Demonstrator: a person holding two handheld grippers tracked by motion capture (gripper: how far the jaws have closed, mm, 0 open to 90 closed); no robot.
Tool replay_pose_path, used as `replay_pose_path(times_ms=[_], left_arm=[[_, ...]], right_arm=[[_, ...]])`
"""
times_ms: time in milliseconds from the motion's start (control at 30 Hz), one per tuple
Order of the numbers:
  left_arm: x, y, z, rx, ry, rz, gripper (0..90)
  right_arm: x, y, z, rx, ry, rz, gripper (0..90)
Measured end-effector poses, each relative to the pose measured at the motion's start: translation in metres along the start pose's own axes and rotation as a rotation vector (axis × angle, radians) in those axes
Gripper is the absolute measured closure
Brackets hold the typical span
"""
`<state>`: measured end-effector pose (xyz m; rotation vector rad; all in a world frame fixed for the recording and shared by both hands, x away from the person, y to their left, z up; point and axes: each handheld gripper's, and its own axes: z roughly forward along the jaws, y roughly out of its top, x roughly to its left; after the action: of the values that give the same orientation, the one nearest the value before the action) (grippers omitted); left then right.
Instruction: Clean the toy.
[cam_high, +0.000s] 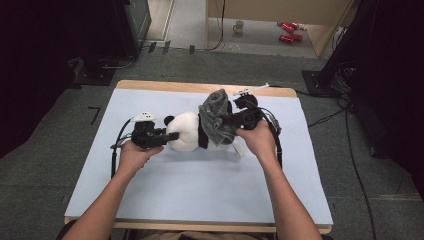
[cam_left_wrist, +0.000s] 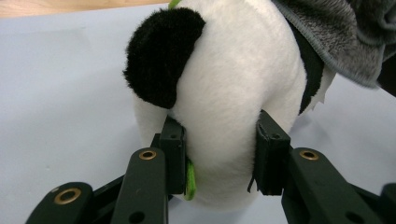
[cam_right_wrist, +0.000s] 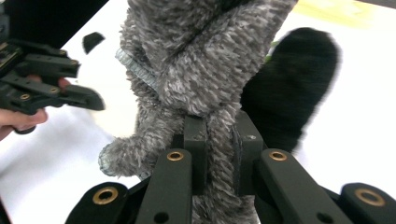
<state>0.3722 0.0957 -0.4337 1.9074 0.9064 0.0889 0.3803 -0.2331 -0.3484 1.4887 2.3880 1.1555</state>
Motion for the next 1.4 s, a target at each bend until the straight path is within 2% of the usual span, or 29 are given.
replay_pose_path(times_ms=[100,367,433,567,633,700,833,933,1133,1267,1333,1400], left_arm=[[0.001,0.0,0.0,0.005,0.0,-0.001,63.1],[0.003,-0.001,-0.001,0.012,0.003,-0.011,63.0],[0.003,-0.001,0.0,0.011,0.004,-0.011,63.0],[0.002,-0.001,0.0,0.009,0.005,-0.008,62.9],[0.001,0.0,0.0,0.007,0.005,-0.006,62.9],[0.0,0.0,0.0,0.004,0.002,-0.006,62.9],[-0.002,0.0,-0.001,0.007,0.001,0.0,62.9],[-0.002,0.0,-0.001,0.009,-0.001,0.006,62.9],[-0.003,0.0,-0.001,0.006,-0.005,0.004,62.9],[-0.002,-0.001,0.0,0.002,-0.006,-0.016,63.2],[-0.003,-0.001,0.0,0.0,-0.006,-0.01,63.2],[-0.003,-0.001,-0.001,0.0,-0.005,-0.004,63.2]], right_arm=[[-0.009,-0.001,-0.007,-0.006,-0.025,0.024,80.2],[-0.036,-0.008,-0.025,0.0,-0.131,0.068,80.3],[-0.044,-0.01,-0.034,-0.018,-0.149,0.094,80.3],[-0.049,-0.008,-0.054,-0.06,-0.183,0.108,80.4],[-0.046,-0.005,-0.061,-0.08,-0.168,0.114,80.5],[-0.041,-0.003,-0.059,-0.069,-0.149,0.102,80.5],[-0.026,-0.001,-0.038,-0.034,-0.071,0.077,80.5],[-0.018,0.002,-0.023,-0.012,-0.035,0.065,80.6],[0.003,0.007,0.001,0.026,-0.002,0.038,80.7],[0.019,0.01,0.015,0.039,0.014,0.01,80.8],[0.025,0.013,0.02,0.038,0.04,0.005,80.8],[0.033,0.015,0.026,0.046,0.043,-0.011,80.8]])
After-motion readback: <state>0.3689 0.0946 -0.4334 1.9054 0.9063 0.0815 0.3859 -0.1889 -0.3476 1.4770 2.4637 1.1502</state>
